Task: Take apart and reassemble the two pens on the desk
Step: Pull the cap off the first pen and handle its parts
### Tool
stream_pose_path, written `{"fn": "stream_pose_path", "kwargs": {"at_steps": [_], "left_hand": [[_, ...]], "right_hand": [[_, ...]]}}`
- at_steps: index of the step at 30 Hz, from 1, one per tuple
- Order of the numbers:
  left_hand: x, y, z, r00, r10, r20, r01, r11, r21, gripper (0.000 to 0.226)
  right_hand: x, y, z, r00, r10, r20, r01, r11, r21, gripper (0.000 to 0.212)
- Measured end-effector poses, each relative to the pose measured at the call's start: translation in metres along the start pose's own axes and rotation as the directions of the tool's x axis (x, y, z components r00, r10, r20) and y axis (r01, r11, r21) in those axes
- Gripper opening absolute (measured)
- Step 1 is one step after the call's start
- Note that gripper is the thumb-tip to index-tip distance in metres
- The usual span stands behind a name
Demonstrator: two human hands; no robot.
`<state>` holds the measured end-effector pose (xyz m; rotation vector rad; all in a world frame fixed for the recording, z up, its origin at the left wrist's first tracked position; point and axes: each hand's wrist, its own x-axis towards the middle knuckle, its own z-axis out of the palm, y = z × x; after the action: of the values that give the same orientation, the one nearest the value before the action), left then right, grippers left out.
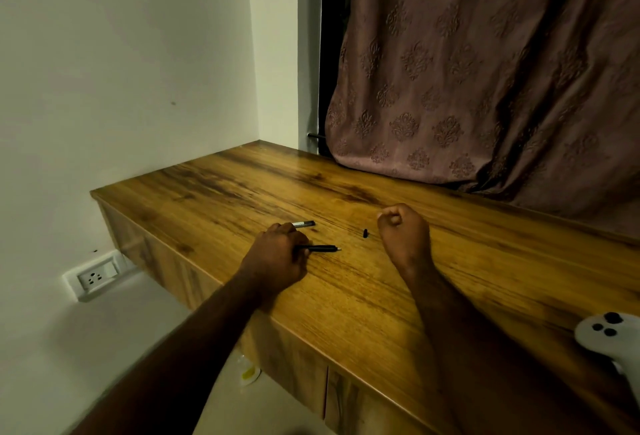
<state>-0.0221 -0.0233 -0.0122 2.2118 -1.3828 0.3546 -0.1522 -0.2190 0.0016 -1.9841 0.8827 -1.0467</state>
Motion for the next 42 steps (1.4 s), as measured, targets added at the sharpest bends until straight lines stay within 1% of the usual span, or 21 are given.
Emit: {"fn": "stream_pose_path", "kwargs": {"at_steps": [2,3,5,8,9,11,12,14,17,19,20,23,25,27,28,29,30,31,33,38,42], "left_hand": [[0.000,-0.001,0.001,1.000,-0.007,-0.004,0.007,1.000,0.016,0.037],[0.000,-0.001,0.002,1.000,-0.015,-0.013,0.015,1.000,0.016,0.037],[-0.001,0.000,0.002,0.998,-0.020,-0.052,0.021,1.000,0.013,0.041],[-0.003,-0.002,0.001,0.994,-0.054,-0.096,0.055,0.998,0.008,0.038],[-0.003,-0.004,0.001,0.989,-0.094,-0.117,0.093,0.996,-0.014,0.035],[-0.003,-0.008,0.001,0.958,-0.246,-0.149,0.222,0.962,-0.162,0.022],[-0.002,-0.010,-0.001,0.920,-0.362,-0.151,0.307,0.904,-0.298,0.016],[0.000,-0.017,-0.007,0.800,-0.593,-0.094,0.452,0.698,-0.556,0.014],[-0.002,-0.027,-0.016,0.682,-0.731,0.013,0.438,0.395,-0.808,0.013],[-0.005,-0.025,-0.021,0.669,-0.738,0.092,0.347,0.201,-0.916,0.016],[-0.006,-0.024,-0.023,0.666,-0.738,0.108,0.314,0.146,-0.938,0.020],[-0.005,-0.028,-0.026,0.665,-0.738,0.115,0.268,0.093,-0.959,0.025],[-0.004,-0.028,-0.021,0.697,-0.712,0.092,0.303,0.176,-0.937,0.028],[-0.005,-0.020,-0.014,0.776,-0.626,0.084,0.380,0.356,-0.853,0.022],[-0.006,-0.014,-0.010,0.842,-0.534,0.077,0.379,0.484,-0.789,0.018],[-0.007,-0.010,-0.007,0.915,-0.401,0.047,0.328,0.669,-0.667,0.017],[-0.007,-0.007,-0.005,0.969,-0.248,0.017,0.228,0.861,-0.455,0.017],[-0.007,-0.007,-0.003,0.992,-0.124,0.017,0.124,0.961,-0.247,0.016],[-0.006,-0.007,-0.005,0.999,-0.050,0.000,0.050,0.996,-0.071,0.015],[-0.006,-0.008,-0.002,0.999,-0.008,-0.044,0.008,1.000,-0.022,0.014],[-0.006,-0.008,-0.005,0.999,-0.033,-0.017,0.032,0.997,-0.065,0.028]], "right_hand": [[-0.001,0.001,-0.006,0.992,0.035,-0.120,-0.021,0.993,0.117,0.023],[-0.002,0.004,-0.007,0.994,0.037,-0.102,-0.021,0.988,0.150,0.033],[-0.007,0.006,-0.006,0.997,-0.034,0.069,0.025,0.991,0.128,0.037],[-0.020,0.000,0.003,0.921,-0.110,0.374,0.146,0.987,-0.069,0.011],[-0.024,-0.003,0.006,0.900,-0.118,0.421,0.186,0.975,-0.125,0.004],[-0.030,-0.008,0.012,0.879,-0.103,0.465,0.218,0.955,-0.202,0.015],[-0.032,-0.011,0.014,0.879,-0.091,0.468,0.226,0.944,-0.239,0.017],[-0.032,-0.015,0.018,0.883,-0.078,0.464,0.236,0.927,-0.293,0.016],[-0.030,-0.015,0.021,0.892,-0.055,0.448,0.196,0.941,-0.276,0.004],[-0.028,-0.014,0.020,0.895,-0.049,0.443,0.182,0.947,-0.263,0.005],[-0.027,-0.013,0.019,0.894,-0.047,0.445,0.171,0.955,-0.244,0.007],[-0.024,-0.011,0.016,0.893,-0.047,0.447,0.114,0.986,-0.123,0.014],[-0.022,-0.009,0.014,0.898,-0.055,0.436,0.078,0.996,-0.033,0.018],[-0.021,-0.008,0.013,0.899,-0.067,0.433,0.059,0.998,0.030,0.019],[-0.021,-0.007,0.014,0.898,-0.069,0.434,0.055,0.997,0.045,0.017],[-0.022,-0.008,0.013,0.897,-0.070,0.436,0.051,0.997,0.054,0.016],[-0.022,-0.007,0.013,0.895,-0.070,0.440,0.049,0.997,0.059,0.015],[-0.022,-0.008,0.013,0.893,-0.074,0.445,0.051,0.997,0.062,0.015],[-0.022,-0.008,0.012,0.893,-0.071,0.444,0.048,0.997,0.063,0.017],[-0.024,-0.010,0.011,0.901,-0.063,0.430,0.027,0.996,0.091,0.022],[-0.024,-0.013,0.003,0.918,-0.024,0.395,-0.043,0.986,0.160,0.013]]}}
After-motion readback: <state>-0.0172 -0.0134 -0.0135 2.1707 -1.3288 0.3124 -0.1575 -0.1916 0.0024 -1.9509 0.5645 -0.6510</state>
